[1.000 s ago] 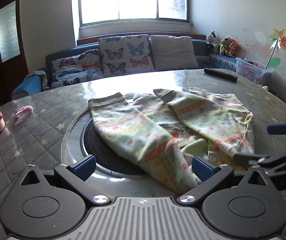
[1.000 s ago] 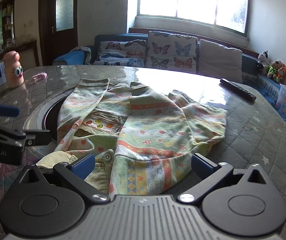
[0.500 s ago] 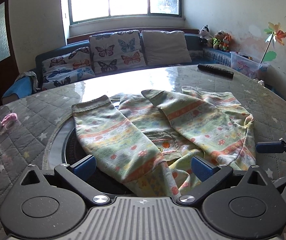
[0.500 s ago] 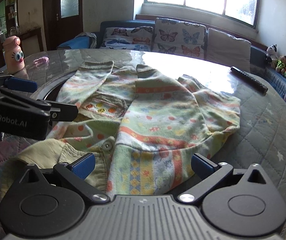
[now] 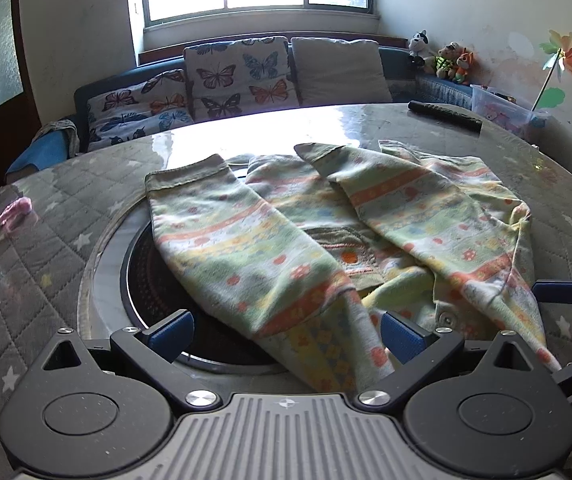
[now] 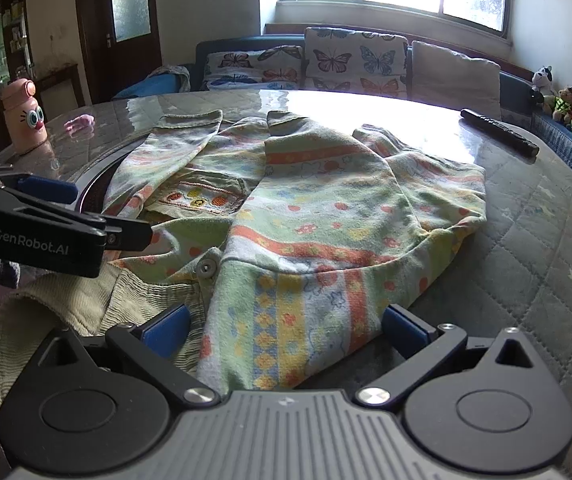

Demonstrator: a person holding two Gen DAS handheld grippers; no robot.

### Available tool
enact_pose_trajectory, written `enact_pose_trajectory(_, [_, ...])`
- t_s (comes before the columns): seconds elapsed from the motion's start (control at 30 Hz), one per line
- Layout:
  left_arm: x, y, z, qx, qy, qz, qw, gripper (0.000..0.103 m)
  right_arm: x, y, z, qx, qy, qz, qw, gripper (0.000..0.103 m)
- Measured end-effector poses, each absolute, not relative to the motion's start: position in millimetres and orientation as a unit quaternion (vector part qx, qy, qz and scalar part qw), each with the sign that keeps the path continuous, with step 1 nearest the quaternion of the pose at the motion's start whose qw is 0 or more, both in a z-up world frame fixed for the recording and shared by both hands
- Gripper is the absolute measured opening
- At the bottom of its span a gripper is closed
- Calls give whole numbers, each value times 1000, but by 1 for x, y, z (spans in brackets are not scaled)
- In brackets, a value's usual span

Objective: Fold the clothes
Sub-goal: 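Move both grippers toward the crumpled patterned shirt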

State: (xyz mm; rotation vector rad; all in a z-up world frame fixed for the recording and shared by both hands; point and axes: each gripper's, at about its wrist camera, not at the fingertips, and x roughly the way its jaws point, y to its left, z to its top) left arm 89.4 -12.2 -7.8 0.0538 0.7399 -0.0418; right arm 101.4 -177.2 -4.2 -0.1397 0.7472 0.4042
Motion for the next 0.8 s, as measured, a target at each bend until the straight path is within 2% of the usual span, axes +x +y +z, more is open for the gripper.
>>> enact_pose_trajectory(0.37, [69, -6, -14, 43, 367, -17, 929, 101, 102, -177, 5, -91, 365, 210, 903, 103])
enact_pose_trajectory(0.6, [78, -2, 6, 31, 346, -21, 937, 101, 109, -176, 29, -117, 344, 229, 903, 103])
enact_pose_trajectory(0.8, [103, 1, 15, 17, 342, -23, 939, 88, 141, -169, 49, -131, 316, 227, 912, 100])
